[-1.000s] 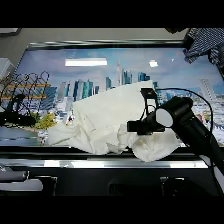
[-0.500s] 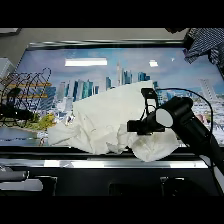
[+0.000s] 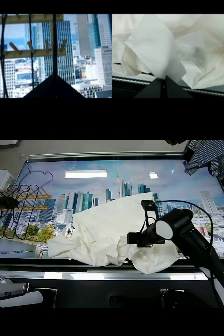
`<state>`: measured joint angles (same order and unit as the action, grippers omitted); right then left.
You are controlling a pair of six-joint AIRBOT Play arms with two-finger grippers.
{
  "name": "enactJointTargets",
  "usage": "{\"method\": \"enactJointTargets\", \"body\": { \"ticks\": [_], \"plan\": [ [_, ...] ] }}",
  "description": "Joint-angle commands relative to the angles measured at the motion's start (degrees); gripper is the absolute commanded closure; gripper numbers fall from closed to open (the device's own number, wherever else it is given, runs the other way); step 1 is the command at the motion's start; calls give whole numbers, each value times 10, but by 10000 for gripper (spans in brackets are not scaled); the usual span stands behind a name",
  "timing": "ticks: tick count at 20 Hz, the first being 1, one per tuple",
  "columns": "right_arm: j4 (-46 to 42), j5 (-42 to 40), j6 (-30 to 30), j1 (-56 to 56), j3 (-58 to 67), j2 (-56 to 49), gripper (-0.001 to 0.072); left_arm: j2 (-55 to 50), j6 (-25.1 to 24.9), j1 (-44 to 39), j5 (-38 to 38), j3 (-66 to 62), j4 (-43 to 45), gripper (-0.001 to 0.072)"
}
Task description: Fold the clothes and pants, and hang the long-sleeved shirts on hangers.
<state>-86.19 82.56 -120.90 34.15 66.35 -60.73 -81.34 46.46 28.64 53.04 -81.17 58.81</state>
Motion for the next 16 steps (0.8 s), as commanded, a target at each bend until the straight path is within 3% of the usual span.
{"method": "enactJointTargets", "body": {
  "ticks": [1, 5, 9, 16],
  "plan": [
    [-1, -1, 0, 0, 0, 0, 673, 60, 0, -19, -79, -14, -60, 692],
    [-26, 0, 0, 0, 0, 0, 673, 121, 0, -71, -86, -14, -113, 691],
    [-52, 0, -1, 0, 0, 0, 674, 185, 17, -132, 1, 16, -127, 693],
    [-116, 0, -46, 0, 0, 0, 674, 438, 15, -214, 23, 324, -118, 693]
  ]
}}
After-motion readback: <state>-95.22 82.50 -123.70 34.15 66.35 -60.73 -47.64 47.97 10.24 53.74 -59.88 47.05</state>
